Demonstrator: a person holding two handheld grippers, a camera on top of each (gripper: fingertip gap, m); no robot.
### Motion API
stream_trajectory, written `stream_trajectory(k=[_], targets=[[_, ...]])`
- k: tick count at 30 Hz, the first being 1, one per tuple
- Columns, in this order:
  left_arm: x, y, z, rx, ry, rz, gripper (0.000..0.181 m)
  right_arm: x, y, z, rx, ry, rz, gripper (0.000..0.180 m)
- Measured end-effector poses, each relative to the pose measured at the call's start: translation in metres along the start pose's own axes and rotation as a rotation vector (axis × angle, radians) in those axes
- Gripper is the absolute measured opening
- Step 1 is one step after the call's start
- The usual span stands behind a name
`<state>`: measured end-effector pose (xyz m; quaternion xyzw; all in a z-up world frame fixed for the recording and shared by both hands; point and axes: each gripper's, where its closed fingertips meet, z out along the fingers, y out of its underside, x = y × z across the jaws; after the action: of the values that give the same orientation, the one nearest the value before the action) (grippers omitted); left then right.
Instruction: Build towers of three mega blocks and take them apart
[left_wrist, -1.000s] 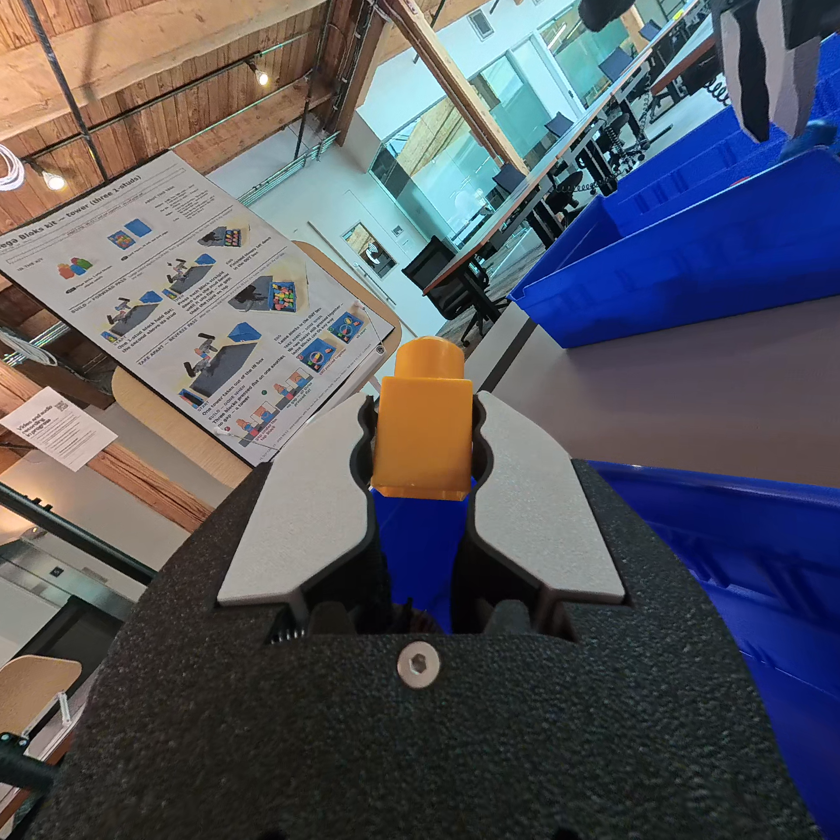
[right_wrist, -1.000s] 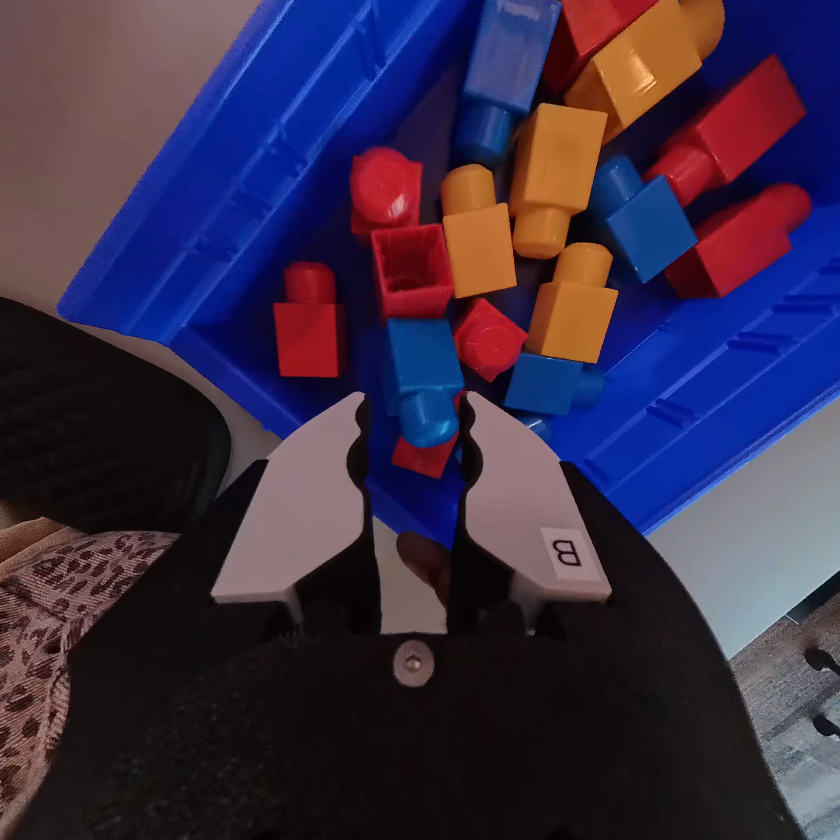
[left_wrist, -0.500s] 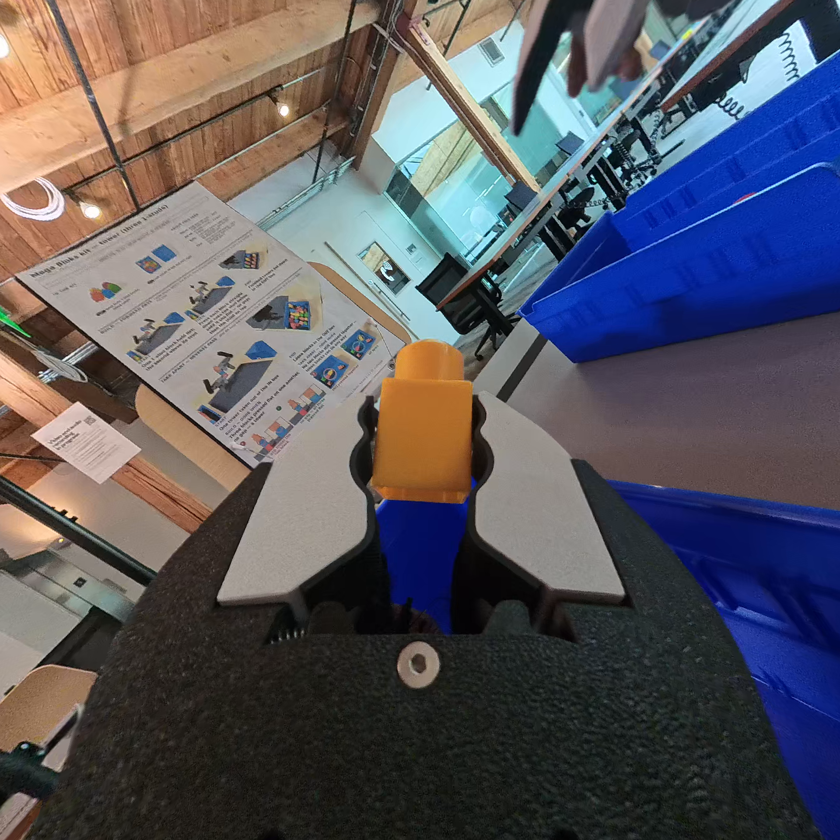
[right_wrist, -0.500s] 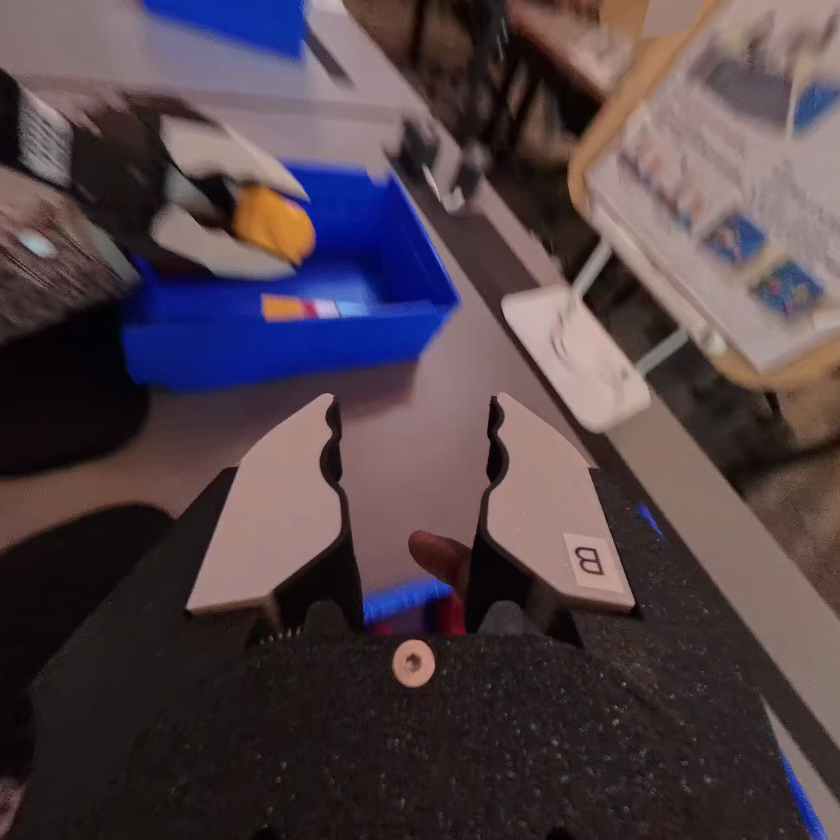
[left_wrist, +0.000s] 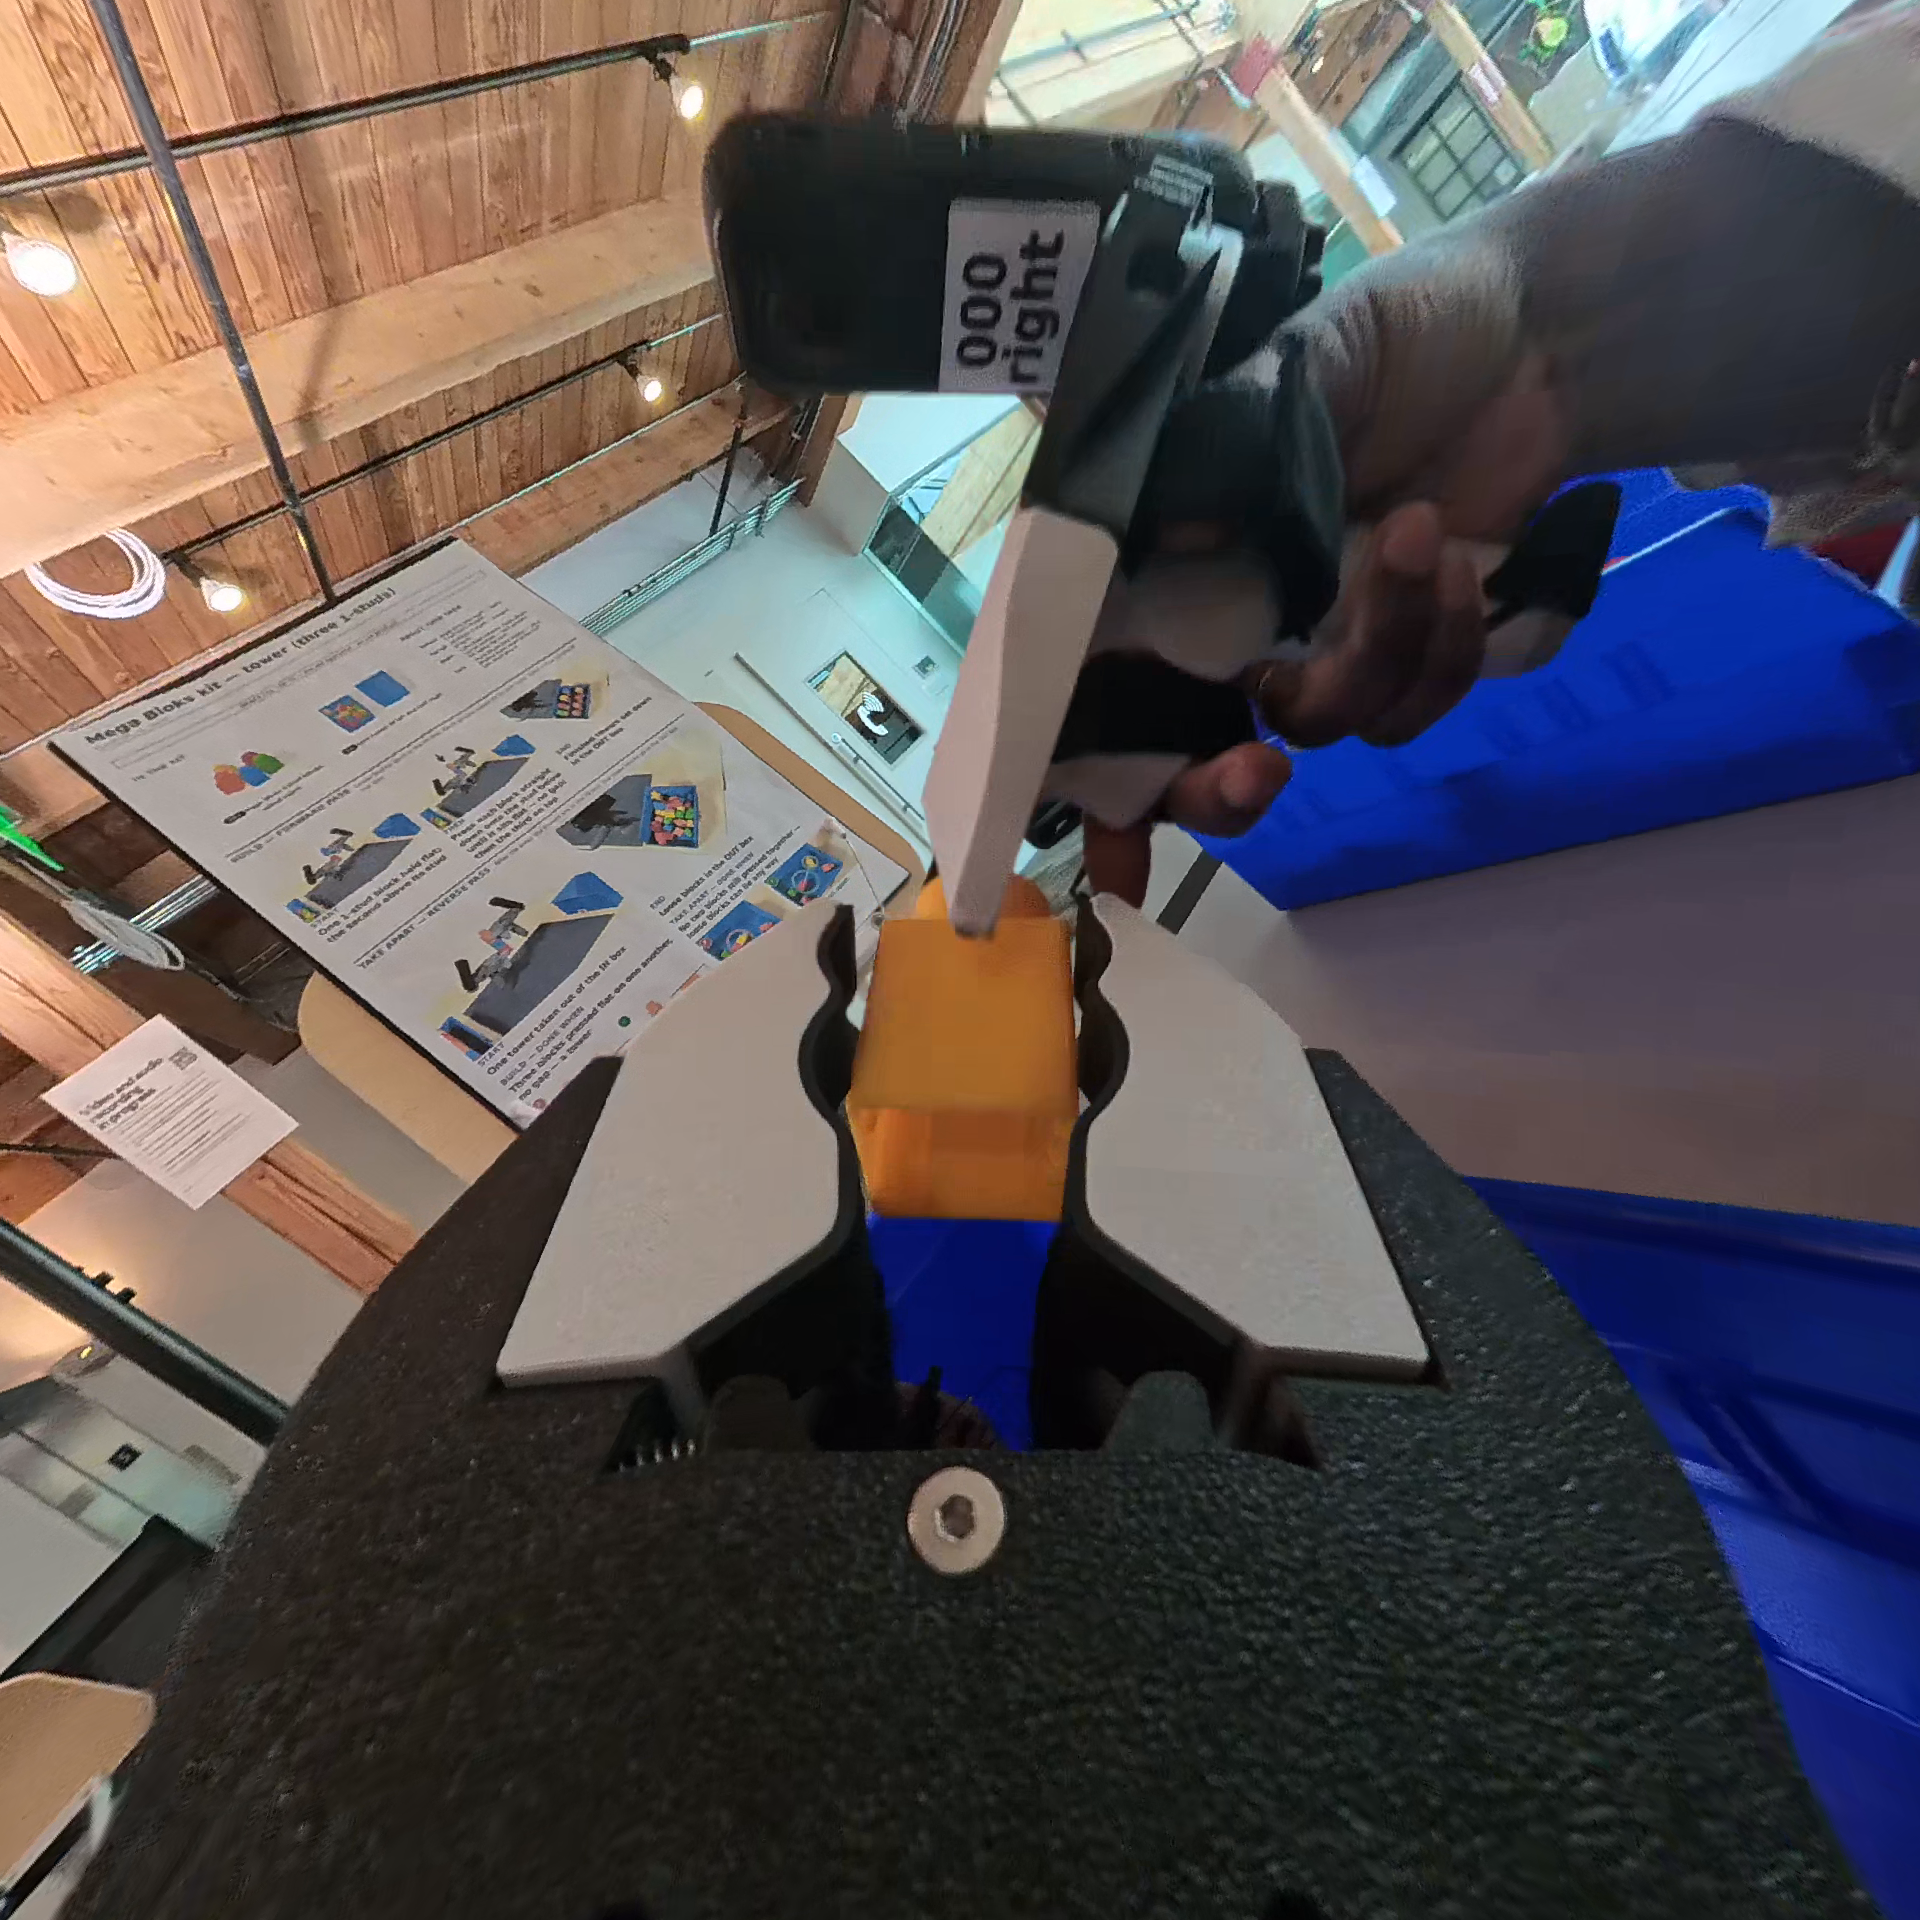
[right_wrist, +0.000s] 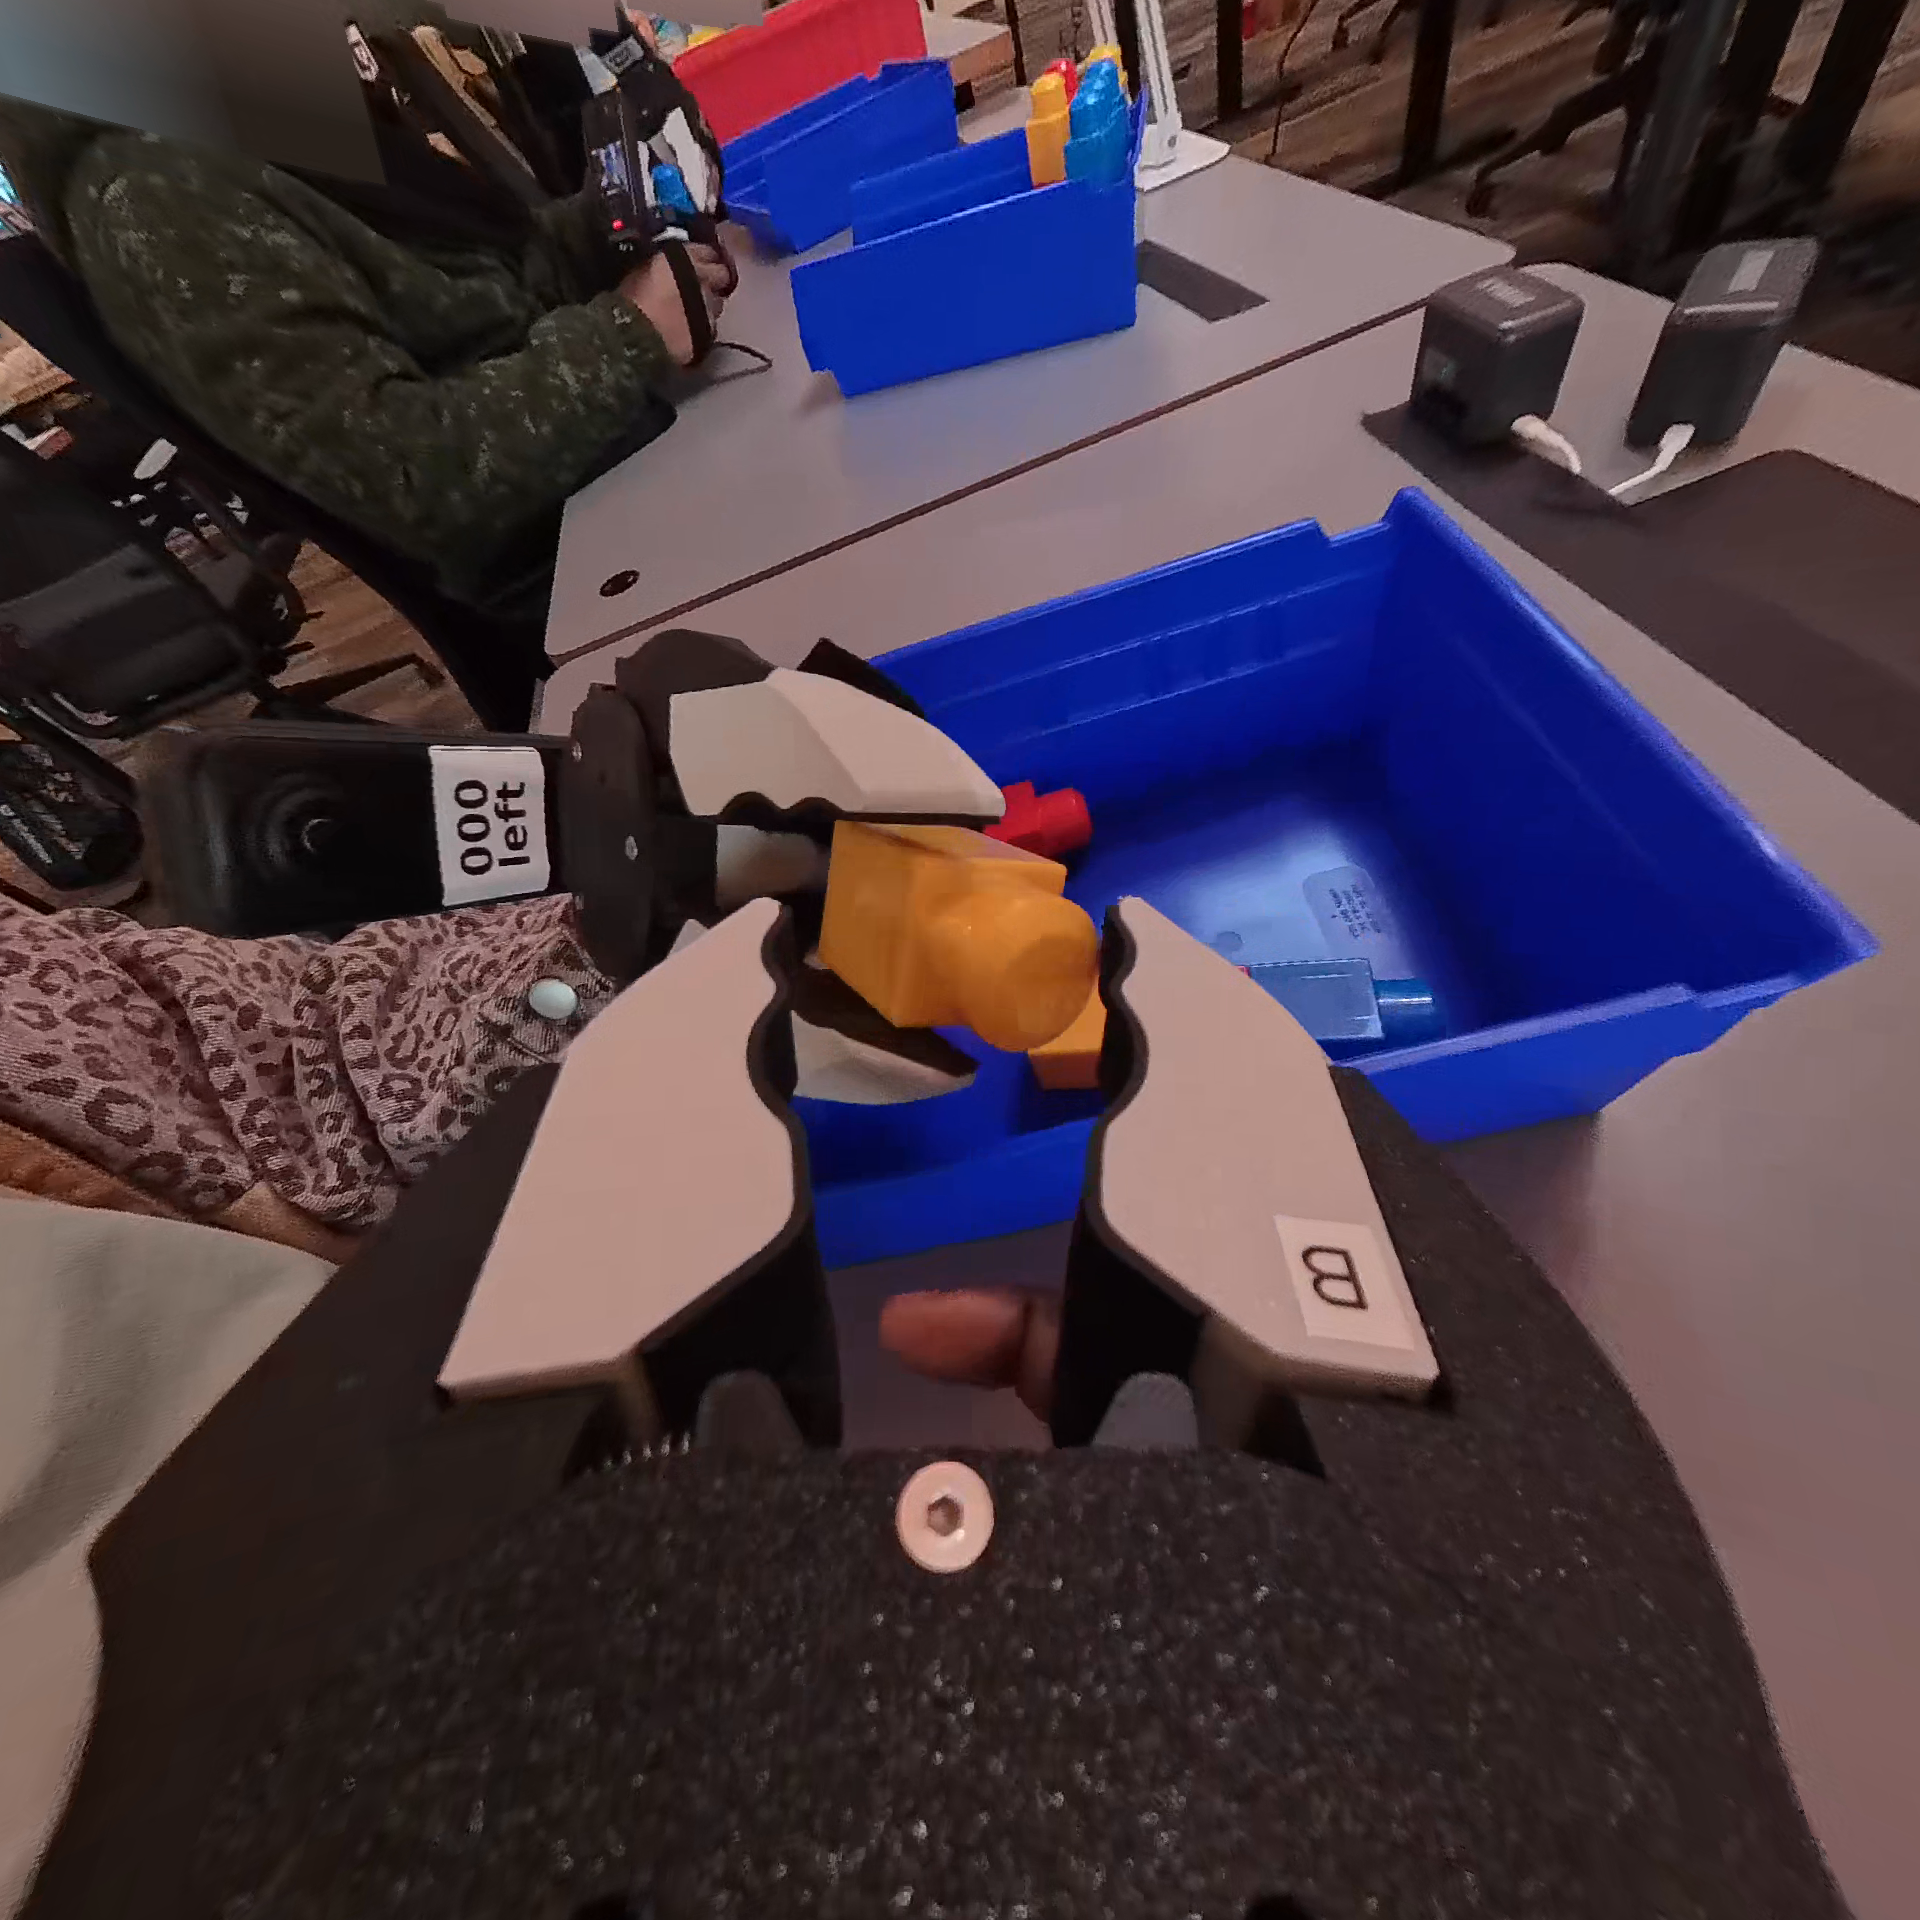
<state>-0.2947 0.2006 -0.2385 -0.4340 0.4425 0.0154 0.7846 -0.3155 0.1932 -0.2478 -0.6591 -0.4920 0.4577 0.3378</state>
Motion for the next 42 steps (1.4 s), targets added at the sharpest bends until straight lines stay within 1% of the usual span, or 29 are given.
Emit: stream_trajectory(k=[1, 2, 3, 5, 10, 12, 15, 17, 18, 19, 22, 24, 25, 27, 29, 31, 33, 34, 36, 39, 42], targets=[[0.001, -0.002, 0.0, 0.013, 0.005, -0.005, 0.04, 0.003, 0.003, 0.004, -0.009, 0.019, 0.003, 0.052], [0.001, -0.004, -0.001, 0.024, 0.01, -0.011, 0.03, 0.008, 0.003, 0.005, -0.005, 0.048, -0.001, 0.04], [0.001, -0.005, -0.001, 0.028, 0.013, -0.019, 0.03, 0.006, 0.001, 0.004, 0.013, 0.034, 0.005, 0.034], [0.003, -0.005, 0.0, 0.033, 0.02, -0.026, 0.03, 0.004, -0.003, -0.001, 0.033, -0.001, 0.029, 0.029], [0.006, -0.001, 0.001, 0.023, 0.048, -0.061, 0.03, 0.008, 0.001, -0.002, 0.025, -0.007, 0.027, 0.029], [0.003, 0.001, 0.0, 0.009, 0.031, -0.047, 0.037, 0.01, 0.0, -0.003, 0.03, 0.006, 0.023, 0.029], [-0.001, 0.006, 0.0, -0.014, 0.017, -0.073, 0.047, 0.02, -0.007, -0.018, 0.06, 0.067, 0.004, 0.029], [-0.006, 0.014, 0.0, -0.058, 0.002, -0.125, 0.047, 0.029, -0.015, -0.036, 0.094, 0.124, -0.005, 0.029], [-0.011, 0.022, 0.0, -0.104, -0.018, -0.164, 0.046, 0.037, -0.019, -0.048, 0.105, 0.172, -0.016, 0.029], [-0.017, 0.035, 0.0, -0.173, -0.044, -0.212, 0.049, 0.044, -0.022, -0.061, 0.116, 0.22, -0.026, 0.029], [-0.019, 0.086, -0.005, -0.45, -0.062, -0.416, 0.058, 0.066, -0.029, -0.111, 0.151, 0.396, -0.047, 0.028], [-0.003, 0.115, -0.012, -0.625, -0.006, -0.546, 0.064, 0.081, -0.029, -0.15, 0.162, 0.536, -0.056, 0.029], [0.003, 0.125, -0.014, -0.688, 0.007, -0.581, 0.067, 0.088, -0.027, -0.171, 0.162, 0.615, -0.057, 0.029], [0.015, 0.135, -0.018, -0.776, 0.042, -0.6, 0.07, 0.101, -0.018, -0.213, 0.145, 0.773, -0.05, 0.029], [0.022, 0.147, -0.024, -0.878, 0.045, -0.563, 0.071, 0.112, -0.003, -0.252, 0.102, 0.925, -0.022, 0.029], [0.031, 0.16, -0.032, -0.987, 0.064, -0.523, 0.071, 0.123, 0.02, -0.285, 0.017, 1.059, 0.028, 0.029], [0.043, 0.171, -0.04, -1.082, 0.11, -0.522, 0.072, 0.135, 0.048, -0.309, -0.085, 1.159, 0.093, 0.028], [0.047, 0.175, -0.043, -1.117, 0.118, -0.526, 0.071, 0.141, 0.062, -0.317, -0.135, 1.183, 0.134, 0.029], [0.049, 0.175, -0.043, -1.122, 0.118, -0.571, 0.065, 0.15, 0.088, -0.323, -0.223, 1.186, 0.213, 0.029], [0.056, 0.173, -0.044, -1.118, 0.155, -0.646, 0.046, 0.165, 0.119, -0.326, -0.328, 1.192, 0.298, 0.029], [0.058, 0.172, -0.046, -1.118, 0.163, -0.701, 0.043, 0.175, 0.14, -0.323, -0.385, 1.163, 0.358, 0.029]])
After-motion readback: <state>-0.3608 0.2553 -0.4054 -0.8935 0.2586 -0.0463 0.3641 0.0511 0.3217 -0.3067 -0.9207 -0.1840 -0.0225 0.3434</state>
